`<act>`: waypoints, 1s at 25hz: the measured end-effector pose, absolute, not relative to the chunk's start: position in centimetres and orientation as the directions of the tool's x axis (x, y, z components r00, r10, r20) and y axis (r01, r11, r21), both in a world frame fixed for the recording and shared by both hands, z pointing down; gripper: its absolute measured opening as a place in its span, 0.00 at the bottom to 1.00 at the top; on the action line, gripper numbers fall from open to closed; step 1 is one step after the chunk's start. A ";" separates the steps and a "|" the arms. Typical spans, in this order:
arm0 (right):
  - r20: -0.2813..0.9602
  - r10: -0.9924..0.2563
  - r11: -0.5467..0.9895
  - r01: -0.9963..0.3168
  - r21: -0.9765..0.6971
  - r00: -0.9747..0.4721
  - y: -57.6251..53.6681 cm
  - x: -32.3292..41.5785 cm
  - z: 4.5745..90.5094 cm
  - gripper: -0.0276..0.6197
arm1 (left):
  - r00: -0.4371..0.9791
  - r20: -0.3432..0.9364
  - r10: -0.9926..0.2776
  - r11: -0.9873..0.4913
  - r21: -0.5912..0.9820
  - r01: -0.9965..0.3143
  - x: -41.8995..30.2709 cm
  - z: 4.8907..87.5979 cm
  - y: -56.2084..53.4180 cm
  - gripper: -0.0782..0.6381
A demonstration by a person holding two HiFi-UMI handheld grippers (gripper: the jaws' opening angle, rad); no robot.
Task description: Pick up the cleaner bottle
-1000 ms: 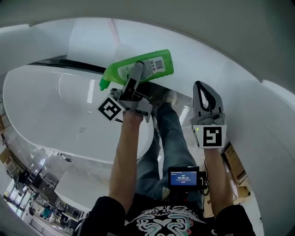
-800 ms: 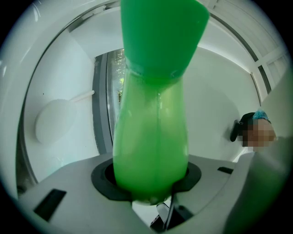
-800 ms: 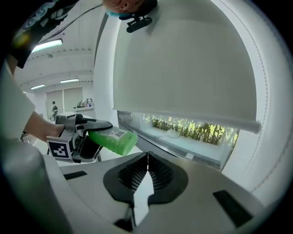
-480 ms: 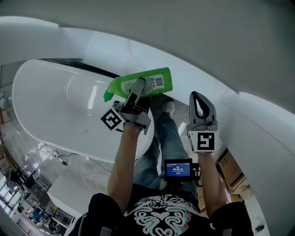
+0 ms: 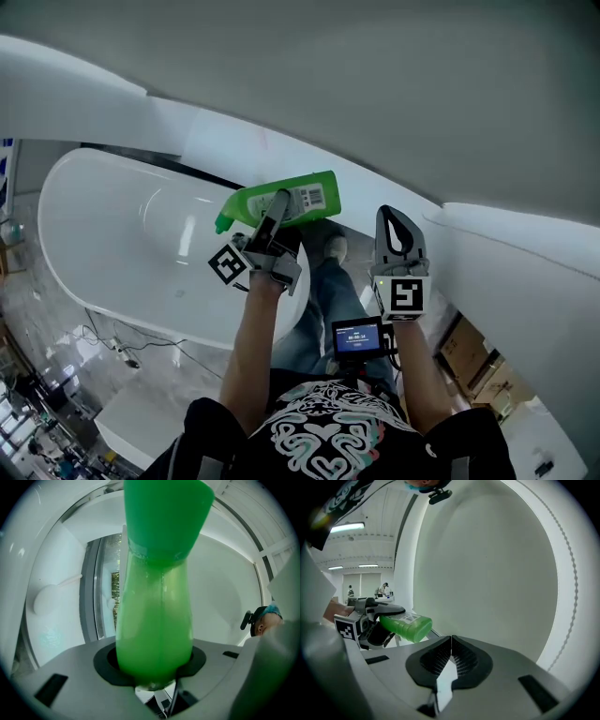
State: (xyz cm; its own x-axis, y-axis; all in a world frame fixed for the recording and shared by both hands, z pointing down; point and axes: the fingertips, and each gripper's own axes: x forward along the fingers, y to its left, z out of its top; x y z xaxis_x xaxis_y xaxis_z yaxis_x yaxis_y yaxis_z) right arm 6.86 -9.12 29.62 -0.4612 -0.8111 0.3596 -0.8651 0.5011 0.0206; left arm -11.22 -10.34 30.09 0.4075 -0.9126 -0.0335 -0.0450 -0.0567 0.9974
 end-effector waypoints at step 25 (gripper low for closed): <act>0.302 -0.879 0.401 -0.915 0.052 -0.368 -5.4 9.9 20.9 0.09 | 0.481 -0.132 -0.867 -0.143 0.990 0.014 -9.8 20.6 -6.0 0.39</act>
